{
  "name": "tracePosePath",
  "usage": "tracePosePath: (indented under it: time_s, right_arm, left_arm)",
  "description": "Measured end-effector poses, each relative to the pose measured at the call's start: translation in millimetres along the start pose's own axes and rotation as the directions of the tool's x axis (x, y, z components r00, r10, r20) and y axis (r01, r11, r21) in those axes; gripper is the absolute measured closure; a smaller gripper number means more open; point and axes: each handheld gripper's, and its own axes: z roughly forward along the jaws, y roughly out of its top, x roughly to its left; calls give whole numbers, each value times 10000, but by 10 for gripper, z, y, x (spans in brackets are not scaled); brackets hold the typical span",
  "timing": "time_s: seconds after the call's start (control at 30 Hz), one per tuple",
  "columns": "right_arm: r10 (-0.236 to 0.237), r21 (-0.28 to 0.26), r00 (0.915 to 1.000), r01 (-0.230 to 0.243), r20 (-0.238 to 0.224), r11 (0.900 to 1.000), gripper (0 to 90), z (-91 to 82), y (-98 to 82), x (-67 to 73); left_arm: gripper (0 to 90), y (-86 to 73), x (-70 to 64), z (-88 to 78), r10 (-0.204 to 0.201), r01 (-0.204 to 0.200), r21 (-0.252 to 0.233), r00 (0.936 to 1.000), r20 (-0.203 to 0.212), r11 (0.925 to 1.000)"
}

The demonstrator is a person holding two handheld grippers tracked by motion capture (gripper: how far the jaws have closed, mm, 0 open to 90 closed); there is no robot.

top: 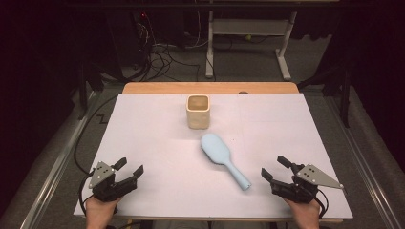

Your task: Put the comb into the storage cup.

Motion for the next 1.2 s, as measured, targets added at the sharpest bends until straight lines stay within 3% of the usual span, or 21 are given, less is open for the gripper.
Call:
tracePosePath:
  time_s: [0.43,0.8,1.2]
  right_arm:
    - [-36,-28,9998,35,-188,10000,244,71,15,62]
    - [200,-184,9995,-204,-251,9996,227,128,28,92]
    - [165,51,9982,-163,-570,9999,207,240,45,187]
  left_arm:
    - [286,0,-1,0,20,-20,-1,10000,10,10000]
    - [286,0,-4,-1,26,-26,5,10000,12,10000]
    - [287,0,-5,1,35,-35,4,10000,16,10000]
